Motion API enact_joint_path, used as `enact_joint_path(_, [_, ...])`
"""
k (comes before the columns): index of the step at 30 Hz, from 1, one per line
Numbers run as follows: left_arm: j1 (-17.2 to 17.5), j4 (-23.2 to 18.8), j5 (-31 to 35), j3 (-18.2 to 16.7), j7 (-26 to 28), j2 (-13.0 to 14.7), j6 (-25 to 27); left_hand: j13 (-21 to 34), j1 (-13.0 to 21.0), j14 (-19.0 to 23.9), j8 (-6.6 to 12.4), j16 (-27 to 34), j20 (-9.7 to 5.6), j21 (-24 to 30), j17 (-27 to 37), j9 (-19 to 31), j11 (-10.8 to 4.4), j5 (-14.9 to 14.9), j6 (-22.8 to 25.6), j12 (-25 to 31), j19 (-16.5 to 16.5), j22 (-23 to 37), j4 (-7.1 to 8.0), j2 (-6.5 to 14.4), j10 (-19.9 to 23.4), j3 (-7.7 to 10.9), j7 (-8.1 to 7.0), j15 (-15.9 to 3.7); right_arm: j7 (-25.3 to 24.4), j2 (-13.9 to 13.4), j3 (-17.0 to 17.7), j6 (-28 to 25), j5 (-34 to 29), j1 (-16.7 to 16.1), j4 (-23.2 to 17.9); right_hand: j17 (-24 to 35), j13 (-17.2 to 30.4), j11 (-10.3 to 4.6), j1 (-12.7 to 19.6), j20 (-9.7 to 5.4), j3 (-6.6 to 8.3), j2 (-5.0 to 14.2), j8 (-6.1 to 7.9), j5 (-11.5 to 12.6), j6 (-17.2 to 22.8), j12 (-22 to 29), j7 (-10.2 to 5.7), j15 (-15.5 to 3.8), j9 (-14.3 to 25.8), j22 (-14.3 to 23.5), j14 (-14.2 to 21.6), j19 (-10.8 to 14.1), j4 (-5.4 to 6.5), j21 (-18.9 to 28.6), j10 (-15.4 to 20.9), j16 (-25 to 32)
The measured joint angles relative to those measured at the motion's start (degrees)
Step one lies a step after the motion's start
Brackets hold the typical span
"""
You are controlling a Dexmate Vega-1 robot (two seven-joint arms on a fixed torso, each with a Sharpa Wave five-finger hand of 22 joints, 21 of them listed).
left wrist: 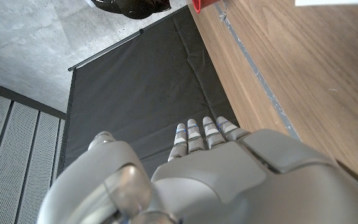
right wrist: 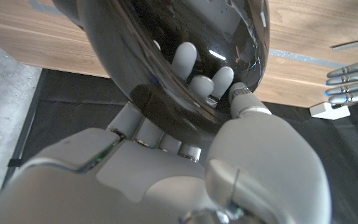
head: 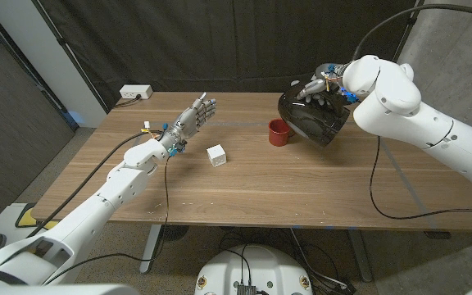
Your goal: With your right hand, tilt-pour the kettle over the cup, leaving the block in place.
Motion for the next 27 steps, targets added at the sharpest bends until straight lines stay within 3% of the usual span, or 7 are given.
enact_joint_path(3, [-0.24,0.01,0.18,0.12,-0.02,-0.04,0.08,0.0,0.01,0.0,0.0,0.0,0.0,0.0,0.0,0.0,0.0,0.0,0.0,0.0,0.0,0.0,0.0,0.01,0.0,0.0,0.0,0.0,-4.32,-0.44,1.27,-0.55,3.83,-1.22,-0.76,0.0,-0.13,0.0,0.0,-0.21,0.0,0.0,0.0,0.0,0.02,-0.06,-0.02,0.0,0.0,-0.08,0.0,-0.21,0.0,0.09,0.0,0.0])
enact_joint_path(9, [-0.61,-0.12,0.55,0.37,0.15,0.04,0.94,0.0,0.15,0.0,0.0,0.0,-0.12,0.0,0.0,0.0,0.23,0.0,0.4,0.0,-0.13,0.0,0.25,0.15,0.23,-0.25,0.85,0.0,-14.56,-1.89,8.81,-0.7,12.05,-8.82,-3.94,-0.23,-0.07,0.0,0.0,-0.22,0.0,0.01,0.0,0.0,0.06,-0.41,-0.06,0.0,0.01,-0.31,0.0,-0.21,0.0,0.16,0.0,0.0])
enact_joint_path(11, [-0.73,-0.19,0.68,0.46,0.23,0.09,1.2,0.0,0.15,0.0,0.0,0.0,-0.12,0.0,0.0,0.0,0.45,0.0,0.42,0.0,-0.12,0.0,0.25,0.15,0.0,-0.24,0.88,0.0,-16.22,-1.94,9.32,-0.57,13.3,-9.37,-4.13,-0.27,-0.07,0.0,0.01,-0.22,0.17,0.01,0.01,0.0,0.06,-0.47,-0.06,0.0,-0.06,-0.33,0.0,-0.21,-0.17,0.42,0.0,0.0])
enact_joint_path(13, [-0.95,-0.3,0.85,0.57,0.31,0.14,1.67,0.0,0.15,0.0,0.0,0.0,-0.12,0.0,0.0,0.0,0.57,0.0,0.7,0.0,-0.12,0.0,0.25,0.15,0.12,-0.24,1.16,0.0,-20.91,-2.22,13.07,0.01,16.68,-13.46,-5.6,-0.27,-0.07,0.03,0.01,-0.22,0.24,0.01,0.01,0.0,0.06,-0.63,-0.06,0.0,-0.27,-0.33,0.0,-0.21,-0.24,0.42,0.03,0.0])
enact_joint_path(15, [-1.1,-0.33,0.87,0.67,0.32,0.17,1.71,0.0,0.15,0.0,0.0,0.0,-0.12,0.0,0.0,0.0,0.67,0.0,0.7,0.0,-0.12,0.0,0.25,0.15,0.22,-0.24,1.15,0.0,-23.44,-2.24,13.51,0.38,18.43,-13.95,-5.77,-0.27,-0.07,0.09,0.01,-0.22,0.24,0.01,0.01,0.0,0.06,-0.63,-0.06,0.0,-0.25,-0.34,0.0,-0.21,-0.24,0.42,0.09,0.0])
enact_joint_path(20, [-1.68,-0.41,1.41,0.98,0.35,0.2,2.3,0.0,0.15,0.0,0.0,0.0,-0.11,0.0,0.0,-0.13,0.67,0.0,0.7,0.0,-0.12,0.0,0.25,0.15,0.22,-0.24,1.15,0.0,-32.36,-2.23,20.63,2.78,24.01,-22.29,-8.12,-0.11,0.16,0.09,0.01,-0.22,0.24,0.01,-0.2,0.0,0.07,-0.89,-0.07,0.0,-0.27,-0.59,0.0,-0.21,-0.24,0.96,0.09,0.41])
enact_joint_path(27, [-2.36,-0.41,1.85,1.32,0.35,0.13,2.72,0.0,0.15,0.0,0.0,0.0,-0.11,0.0,0.0,-0.13,0.66,0.0,0.7,0.0,-0.11,0.0,0.07,0.15,0.21,-0.42,1.15,0.0,-43.38,-0.95,28.05,9.44,28.9,-32.4,-9.38,-0.75,-3.73,0.1,0.01,-0.11,0.24,0.01,-0.94,0.0,0.08,-4.0,-0.08,0.0,-1.07,-0.59,0.0,-0.72,-0.24,1.26,0.1,0.41])
